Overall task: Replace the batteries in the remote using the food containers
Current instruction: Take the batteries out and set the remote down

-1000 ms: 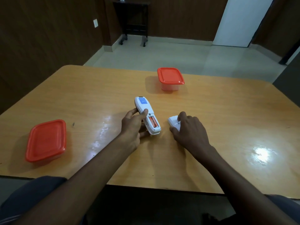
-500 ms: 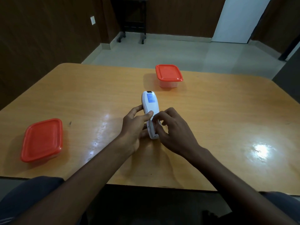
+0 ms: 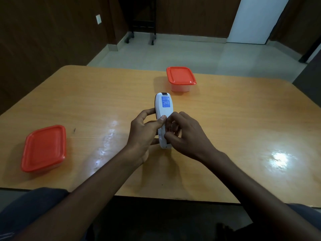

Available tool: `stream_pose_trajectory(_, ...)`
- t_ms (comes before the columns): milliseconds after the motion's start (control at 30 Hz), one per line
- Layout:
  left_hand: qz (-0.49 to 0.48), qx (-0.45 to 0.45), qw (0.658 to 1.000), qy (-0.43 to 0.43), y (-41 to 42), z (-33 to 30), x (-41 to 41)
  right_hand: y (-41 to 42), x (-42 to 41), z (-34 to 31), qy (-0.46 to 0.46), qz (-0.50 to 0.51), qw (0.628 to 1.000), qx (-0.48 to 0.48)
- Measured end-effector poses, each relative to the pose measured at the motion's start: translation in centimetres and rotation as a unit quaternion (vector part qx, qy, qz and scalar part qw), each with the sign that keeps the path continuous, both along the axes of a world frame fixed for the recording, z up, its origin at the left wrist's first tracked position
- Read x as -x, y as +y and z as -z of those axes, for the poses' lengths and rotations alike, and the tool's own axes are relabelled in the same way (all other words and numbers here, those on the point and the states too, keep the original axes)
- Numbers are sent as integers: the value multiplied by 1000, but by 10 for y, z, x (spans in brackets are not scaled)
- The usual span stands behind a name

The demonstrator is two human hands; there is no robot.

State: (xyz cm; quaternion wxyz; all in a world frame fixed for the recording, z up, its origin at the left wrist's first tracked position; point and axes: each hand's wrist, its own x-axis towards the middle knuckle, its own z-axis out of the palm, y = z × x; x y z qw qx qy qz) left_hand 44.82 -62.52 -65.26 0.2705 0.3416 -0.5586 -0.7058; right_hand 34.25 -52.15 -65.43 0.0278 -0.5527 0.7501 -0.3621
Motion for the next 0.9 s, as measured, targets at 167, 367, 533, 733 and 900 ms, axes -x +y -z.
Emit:
stream_pose_trajectory(167, -14, 2, 1000, -11, -2, 0, 0, 1, -4, 2, -13, -23, 1000, 17)
stream_pose_trajectory(367, -37, -46, 998, 7, -9, -6, -2, 2, -6, -4, -229, 78, 966, 95)
stream_pose_trajectory(533, -80, -82, 993, 13, -16, -5, -4, 5, 13, -5, -190, 138, 972, 0)
stream_pose_trajectory(733, -80, -79, 994, 11, -15, -3, -1, 0, 13, 17, 56, 116, 986, -105)
stream_pose_trajectory(900, -72, -74, 995, 2, -12, -2, -1, -1, 2, 8, 48, 123, 991, -8)
